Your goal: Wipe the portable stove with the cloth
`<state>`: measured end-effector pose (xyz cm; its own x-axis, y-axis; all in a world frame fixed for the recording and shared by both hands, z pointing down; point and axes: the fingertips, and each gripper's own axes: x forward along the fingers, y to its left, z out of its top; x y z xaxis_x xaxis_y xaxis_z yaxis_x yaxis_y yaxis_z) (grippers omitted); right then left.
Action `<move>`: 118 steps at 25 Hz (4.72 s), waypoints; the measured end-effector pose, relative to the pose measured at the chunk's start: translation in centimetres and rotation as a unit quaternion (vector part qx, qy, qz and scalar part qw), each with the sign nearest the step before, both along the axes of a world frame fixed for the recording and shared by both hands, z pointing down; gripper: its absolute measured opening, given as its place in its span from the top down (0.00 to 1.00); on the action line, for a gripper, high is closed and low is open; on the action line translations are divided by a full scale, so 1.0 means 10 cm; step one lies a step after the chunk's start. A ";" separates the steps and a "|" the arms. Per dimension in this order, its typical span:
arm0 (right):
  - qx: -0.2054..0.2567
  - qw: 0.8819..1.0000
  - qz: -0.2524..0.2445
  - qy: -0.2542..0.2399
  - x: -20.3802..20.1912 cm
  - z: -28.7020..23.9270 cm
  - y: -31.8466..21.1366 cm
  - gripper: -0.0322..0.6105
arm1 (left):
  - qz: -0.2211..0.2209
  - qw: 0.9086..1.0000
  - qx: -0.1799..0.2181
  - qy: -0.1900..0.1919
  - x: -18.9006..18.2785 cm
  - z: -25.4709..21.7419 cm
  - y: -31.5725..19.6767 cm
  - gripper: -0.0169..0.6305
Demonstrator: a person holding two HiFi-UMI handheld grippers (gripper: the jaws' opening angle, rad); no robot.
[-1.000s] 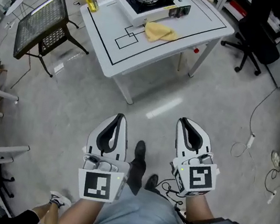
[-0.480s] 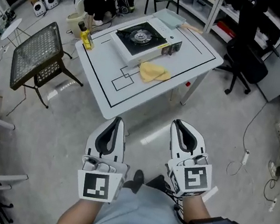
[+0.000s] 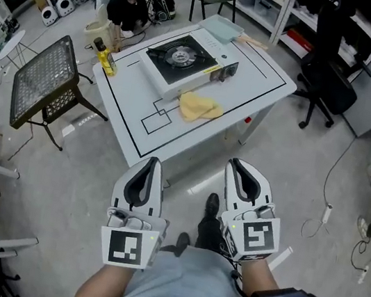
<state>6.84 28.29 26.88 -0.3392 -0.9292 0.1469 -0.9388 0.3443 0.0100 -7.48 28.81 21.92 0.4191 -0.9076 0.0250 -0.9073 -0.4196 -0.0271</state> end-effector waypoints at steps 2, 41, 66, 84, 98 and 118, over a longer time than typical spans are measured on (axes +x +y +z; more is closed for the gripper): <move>-0.013 1.000 0.000 -0.006 0.13 0.16 -0.21 0.86 | -0.004 1.000 -0.010 -0.008 0.12 0.13 -0.23 0.95; -0.092 0.958 -0.272 -0.005 -0.23 1.01 -3.20 0.77 | -0.187 0.981 -0.053 0.008 0.07 0.72 -3.04 0.95; -0.283 0.847 -0.412 0.181 -0.87 2.59 -3.20 0.74 | -0.213 0.966 -0.146 0.030 -0.56 1.64 -3.62 0.95; -0.235 0.828 -0.503 0.073 -1.49 1.36 -2.91 0.75 | -0.243 0.969 -0.044 0.033 -0.73 0.55 -3.54 0.95; -0.274 0.791 -0.546 0.022 -1.71 1.72 -3.05 0.75 | -0.290 0.953 -0.093 -0.004 -0.74 0.89 -3.59 0.95; -0.329 0.793 -0.513 0.000 -1.06 1.88 -3.48 0.75 | -0.301 0.947 -0.111 0.005 -0.16 1.01 -3.86 0.95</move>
